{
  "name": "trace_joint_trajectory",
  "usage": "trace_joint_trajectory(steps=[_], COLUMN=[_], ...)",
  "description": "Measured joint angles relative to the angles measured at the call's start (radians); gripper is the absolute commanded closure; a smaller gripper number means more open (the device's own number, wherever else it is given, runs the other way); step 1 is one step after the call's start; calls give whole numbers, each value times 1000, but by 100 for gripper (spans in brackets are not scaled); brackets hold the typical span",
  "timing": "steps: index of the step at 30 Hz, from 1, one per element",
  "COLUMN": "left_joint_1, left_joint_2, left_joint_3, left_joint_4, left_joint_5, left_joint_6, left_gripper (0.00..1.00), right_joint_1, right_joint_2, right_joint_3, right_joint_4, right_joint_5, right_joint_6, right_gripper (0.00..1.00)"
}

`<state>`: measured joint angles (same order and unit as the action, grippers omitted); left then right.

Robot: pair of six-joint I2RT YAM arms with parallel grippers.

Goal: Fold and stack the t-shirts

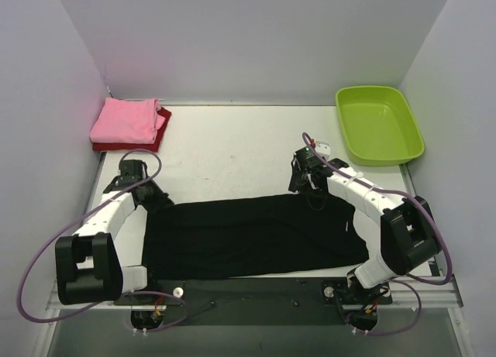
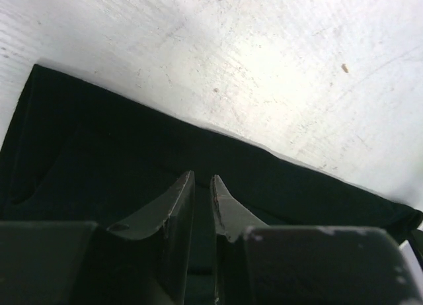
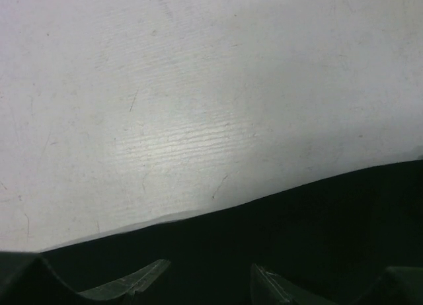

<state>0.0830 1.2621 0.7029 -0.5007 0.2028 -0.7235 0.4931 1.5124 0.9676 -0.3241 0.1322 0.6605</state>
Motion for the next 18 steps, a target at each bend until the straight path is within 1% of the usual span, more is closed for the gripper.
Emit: trace_joint_trajectory(steps=[2, 3, 4, 5, 6, 7, 9, 10, 11, 18], left_joint_1=[-23, -32, -41, -45, -50, -52, -56, -56, -57, -68], left_joint_2=[39, 56, 73, 82, 91, 97, 104, 105, 105, 76], left_joint_3=[3, 3, 3, 3, 3, 5, 12, 19, 27, 71], left_joint_4=[11, 13, 13, 13, 13, 11, 9, 4, 0, -32], left_joint_5=[-19, -27, -38, -43, -50, -55, -66, -70, -76, -111], left_joint_6=[-2, -3, -5, -8, -10, -12, -10, -9, -8, 3], left_gripper=[76, 81, 89, 96, 100, 100, 100, 100, 100, 100], right_joint_1=[-10, -14, -18, -23, -25, -30, -38, -42, -44, -48], right_joint_2=[7, 8, 9, 9, 10, 10, 12, 12, 12, 12], right_joint_3=[0, 0, 0, 0, 0, 0, -1, -3, -5, -10], right_joint_4=[6, 8, 10, 12, 14, 17, 22, 25, 28, 27], right_joint_5=[-8, -11, -14, -17, -18, -22, -30, -33, -35, -35], right_joint_6=[0, -1, -1, -3, -3, -5, -6, -8, -10, -9], right_gripper=[50, 50, 50, 54, 56, 58, 75, 85, 100, 100])
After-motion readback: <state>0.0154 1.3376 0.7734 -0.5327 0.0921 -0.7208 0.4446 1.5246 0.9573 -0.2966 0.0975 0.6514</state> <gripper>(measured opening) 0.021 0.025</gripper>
